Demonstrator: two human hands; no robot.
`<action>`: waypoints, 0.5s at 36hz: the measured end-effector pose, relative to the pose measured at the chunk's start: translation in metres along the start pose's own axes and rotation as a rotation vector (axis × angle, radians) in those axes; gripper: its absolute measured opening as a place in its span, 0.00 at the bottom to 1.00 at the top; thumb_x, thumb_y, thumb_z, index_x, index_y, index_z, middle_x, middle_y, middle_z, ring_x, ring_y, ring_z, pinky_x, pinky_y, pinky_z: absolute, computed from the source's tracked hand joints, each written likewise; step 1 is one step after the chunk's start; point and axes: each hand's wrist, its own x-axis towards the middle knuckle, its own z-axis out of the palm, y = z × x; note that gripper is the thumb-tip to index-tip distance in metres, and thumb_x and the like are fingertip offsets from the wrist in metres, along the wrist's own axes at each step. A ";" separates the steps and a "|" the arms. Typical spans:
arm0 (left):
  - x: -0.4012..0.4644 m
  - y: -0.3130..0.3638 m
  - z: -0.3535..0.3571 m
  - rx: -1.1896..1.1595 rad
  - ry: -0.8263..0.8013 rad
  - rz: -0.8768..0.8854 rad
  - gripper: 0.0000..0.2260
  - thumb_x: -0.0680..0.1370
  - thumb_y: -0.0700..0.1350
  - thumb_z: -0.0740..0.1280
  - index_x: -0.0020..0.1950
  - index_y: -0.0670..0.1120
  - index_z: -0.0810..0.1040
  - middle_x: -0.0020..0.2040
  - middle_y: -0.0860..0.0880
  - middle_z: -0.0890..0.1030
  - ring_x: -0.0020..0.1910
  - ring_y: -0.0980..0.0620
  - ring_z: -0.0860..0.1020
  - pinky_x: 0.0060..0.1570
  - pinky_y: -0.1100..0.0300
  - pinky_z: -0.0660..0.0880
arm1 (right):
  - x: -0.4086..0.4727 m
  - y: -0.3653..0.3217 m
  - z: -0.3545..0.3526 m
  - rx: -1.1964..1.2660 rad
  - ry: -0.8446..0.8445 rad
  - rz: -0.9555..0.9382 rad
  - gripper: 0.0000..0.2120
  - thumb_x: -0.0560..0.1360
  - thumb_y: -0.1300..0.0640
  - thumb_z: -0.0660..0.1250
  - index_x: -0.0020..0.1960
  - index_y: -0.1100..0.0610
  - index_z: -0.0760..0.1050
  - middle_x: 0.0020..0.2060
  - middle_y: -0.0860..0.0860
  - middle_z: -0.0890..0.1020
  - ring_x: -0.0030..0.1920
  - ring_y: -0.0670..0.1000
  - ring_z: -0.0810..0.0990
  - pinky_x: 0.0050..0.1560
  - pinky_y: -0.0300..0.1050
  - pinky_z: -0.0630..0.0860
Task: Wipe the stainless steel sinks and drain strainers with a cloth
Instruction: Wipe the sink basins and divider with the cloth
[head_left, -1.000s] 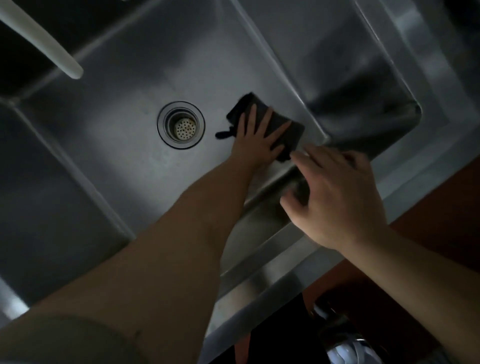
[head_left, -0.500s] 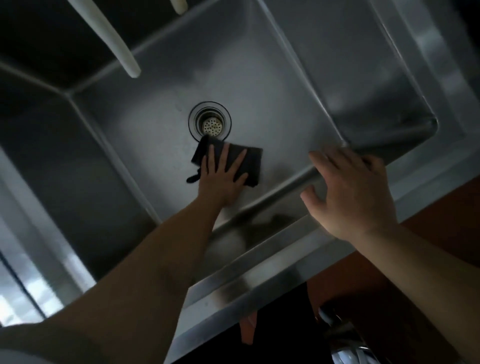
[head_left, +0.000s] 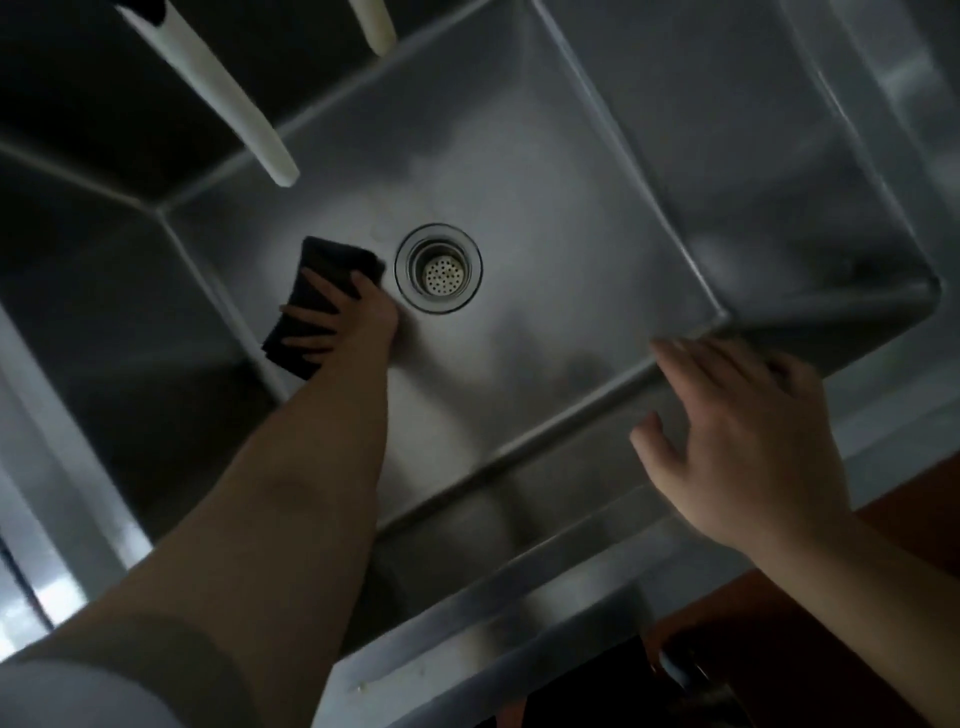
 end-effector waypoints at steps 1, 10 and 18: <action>0.008 0.014 0.001 -0.011 0.007 0.011 0.33 0.78 0.68 0.48 0.79 0.61 0.39 0.80 0.44 0.37 0.76 0.29 0.37 0.72 0.32 0.37 | 0.000 0.000 0.000 0.010 0.009 0.005 0.27 0.75 0.43 0.56 0.69 0.56 0.72 0.60 0.54 0.81 0.61 0.56 0.77 0.62 0.58 0.68; 0.000 -0.011 0.019 0.323 -0.141 0.693 0.31 0.74 0.72 0.43 0.73 0.70 0.33 0.80 0.49 0.36 0.77 0.37 0.34 0.73 0.38 0.35 | -0.002 0.000 -0.002 0.004 -0.008 0.017 0.27 0.74 0.45 0.56 0.68 0.57 0.74 0.63 0.55 0.80 0.63 0.56 0.77 0.62 0.57 0.68; -0.052 -0.085 0.013 0.192 -0.198 0.389 0.30 0.77 0.71 0.45 0.75 0.69 0.34 0.80 0.52 0.35 0.78 0.41 0.35 0.74 0.42 0.36 | -0.002 -0.001 -0.005 0.002 -0.028 0.051 0.28 0.75 0.42 0.55 0.69 0.56 0.72 0.61 0.53 0.81 0.60 0.54 0.79 0.63 0.55 0.68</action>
